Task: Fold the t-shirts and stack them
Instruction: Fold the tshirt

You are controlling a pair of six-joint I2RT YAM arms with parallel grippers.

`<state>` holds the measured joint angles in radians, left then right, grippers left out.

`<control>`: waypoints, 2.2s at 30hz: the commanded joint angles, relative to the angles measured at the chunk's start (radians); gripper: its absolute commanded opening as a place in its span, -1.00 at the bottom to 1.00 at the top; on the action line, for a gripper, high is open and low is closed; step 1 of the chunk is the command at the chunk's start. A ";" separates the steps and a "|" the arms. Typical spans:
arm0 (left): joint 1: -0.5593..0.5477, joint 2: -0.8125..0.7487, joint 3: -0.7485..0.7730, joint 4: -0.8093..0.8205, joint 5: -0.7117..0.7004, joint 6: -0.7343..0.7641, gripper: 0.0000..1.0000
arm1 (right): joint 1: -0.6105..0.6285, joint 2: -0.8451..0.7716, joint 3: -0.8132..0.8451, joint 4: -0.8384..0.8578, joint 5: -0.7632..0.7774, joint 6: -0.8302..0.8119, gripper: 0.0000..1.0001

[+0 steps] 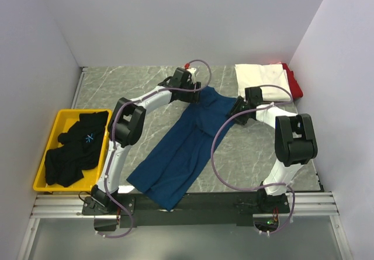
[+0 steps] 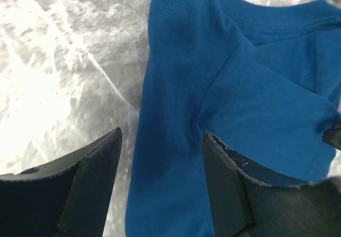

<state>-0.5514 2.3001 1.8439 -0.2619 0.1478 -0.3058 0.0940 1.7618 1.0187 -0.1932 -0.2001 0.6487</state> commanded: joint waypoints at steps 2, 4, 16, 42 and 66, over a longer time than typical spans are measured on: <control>0.013 0.051 0.092 0.009 0.093 0.056 0.34 | -0.010 -0.033 -0.023 0.077 0.019 0.019 0.10; 0.013 0.084 0.141 -0.002 0.122 0.056 0.32 | -0.010 -0.007 -0.012 0.078 0.013 0.020 0.09; 0.041 0.222 0.250 0.073 0.026 -0.064 -0.90 | -0.005 0.157 0.199 0.022 -0.077 -0.037 0.25; 0.349 -0.035 0.069 0.101 -0.277 -0.392 0.42 | 0.127 0.001 0.224 -0.072 -0.067 -0.087 0.45; -0.028 -1.040 -1.038 -0.008 -0.438 -0.708 -0.09 | 0.886 -0.559 -0.286 -0.095 0.407 -0.067 0.04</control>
<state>-0.5289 1.3571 0.8810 -0.2768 -0.2592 -0.9203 0.9226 1.2011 0.7341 -0.2798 0.0345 0.5816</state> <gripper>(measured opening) 0.474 0.523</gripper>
